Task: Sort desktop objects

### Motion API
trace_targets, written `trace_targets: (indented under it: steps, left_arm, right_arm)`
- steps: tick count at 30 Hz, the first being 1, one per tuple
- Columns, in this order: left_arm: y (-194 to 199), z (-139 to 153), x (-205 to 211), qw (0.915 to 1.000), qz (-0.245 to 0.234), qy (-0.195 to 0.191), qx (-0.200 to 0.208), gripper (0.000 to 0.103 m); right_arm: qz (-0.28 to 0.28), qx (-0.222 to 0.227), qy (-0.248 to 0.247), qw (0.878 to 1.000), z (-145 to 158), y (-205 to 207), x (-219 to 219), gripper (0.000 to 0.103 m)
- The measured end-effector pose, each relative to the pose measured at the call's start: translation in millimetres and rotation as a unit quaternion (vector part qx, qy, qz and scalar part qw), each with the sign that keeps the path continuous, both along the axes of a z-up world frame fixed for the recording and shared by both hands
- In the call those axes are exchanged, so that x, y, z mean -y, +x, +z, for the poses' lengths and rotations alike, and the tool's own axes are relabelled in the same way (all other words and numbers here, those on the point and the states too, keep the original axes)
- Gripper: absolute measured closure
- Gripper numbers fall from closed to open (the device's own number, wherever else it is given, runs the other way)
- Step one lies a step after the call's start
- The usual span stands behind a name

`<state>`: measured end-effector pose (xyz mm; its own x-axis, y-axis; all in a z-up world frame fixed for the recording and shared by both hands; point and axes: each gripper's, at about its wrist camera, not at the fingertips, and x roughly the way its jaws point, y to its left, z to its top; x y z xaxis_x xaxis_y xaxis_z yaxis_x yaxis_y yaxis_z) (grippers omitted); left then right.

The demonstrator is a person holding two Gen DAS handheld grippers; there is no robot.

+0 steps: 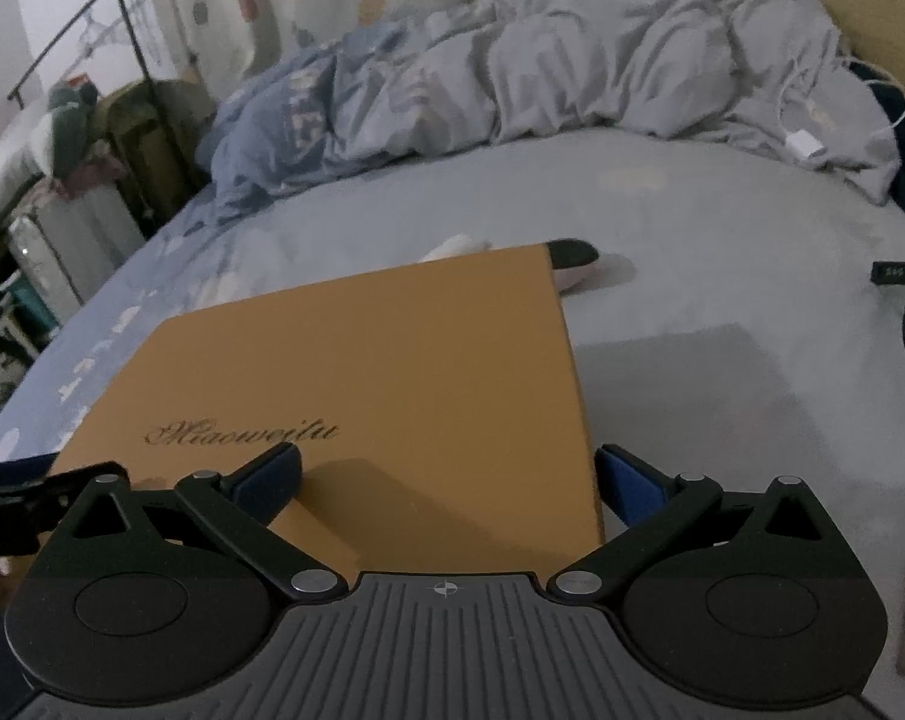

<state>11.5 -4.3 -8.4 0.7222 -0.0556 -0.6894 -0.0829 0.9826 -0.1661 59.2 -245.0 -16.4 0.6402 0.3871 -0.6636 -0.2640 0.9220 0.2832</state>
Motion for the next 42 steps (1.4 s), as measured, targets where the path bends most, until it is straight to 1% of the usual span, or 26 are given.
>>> trace_targets:
  steps: [3,7,14,18,24,28,34,37,39,42]
  left_arm:
    - [-0.1,0.9,-5.8,0.9996,0.002,-0.021,-0.017,0.000]
    - [-11.3,2.1,-3.6,0.9996,-0.007,-0.018,-0.019,0.000]
    - [-21.5,3.1,-4.2,0.9989,-0.015,-0.029,-0.035,0.000]
    - [-22.9,1.6,-3.6,0.9989,-0.012,-0.032,-0.031,0.000]
    - [-24.7,1.9,1.4,0.9994,-0.006,-0.029,-0.020,0.000]
    - [-28.1,8.5,2.9,0.9995,0.001,-0.030,-0.003,0.000]
    - [-36.2,10.6,4.6,0.9994,0.009,-0.034,0.004,0.000]
    - [-39.9,8.5,5.8,0.9995,0.009,-0.031,0.006,0.000]
    - [-38.1,1.3,8.7,0.9996,0.004,-0.023,-0.012,0.000]
    - [-40.6,-1.1,11.7,0.9999,-0.001,-0.011,-0.010,0.000]
  right_arm:
    - [0.008,-0.020,0.005,1.000,2.5,-1.7,4.2,0.000]
    - [0.011,-0.023,0.006,1.000,4.0,-14.1,6.7,0.000]
    - [0.019,-0.024,-0.003,1.000,8.7,-29.4,7.7,0.000]
    - [0.023,-0.019,-0.006,1.000,10.3,-34.3,7.7,0.000]
    - [0.011,-0.003,-0.009,1.000,9.8,-38.9,4.2,0.000]
    - [0.010,0.012,-0.007,1.000,16.6,-41.2,5.5,0.000]
    - [0.014,0.029,-0.015,0.999,24.0,-47.8,4.0,0.000]
    - [0.014,0.035,-0.020,0.999,23.3,-50.9,3.2,0.000]
    - [0.016,0.028,-0.030,0.999,17.1,-51.0,1.4,0.000]
    - [0.018,0.026,-0.030,0.999,8.7,-53.9,2.5,0.000]
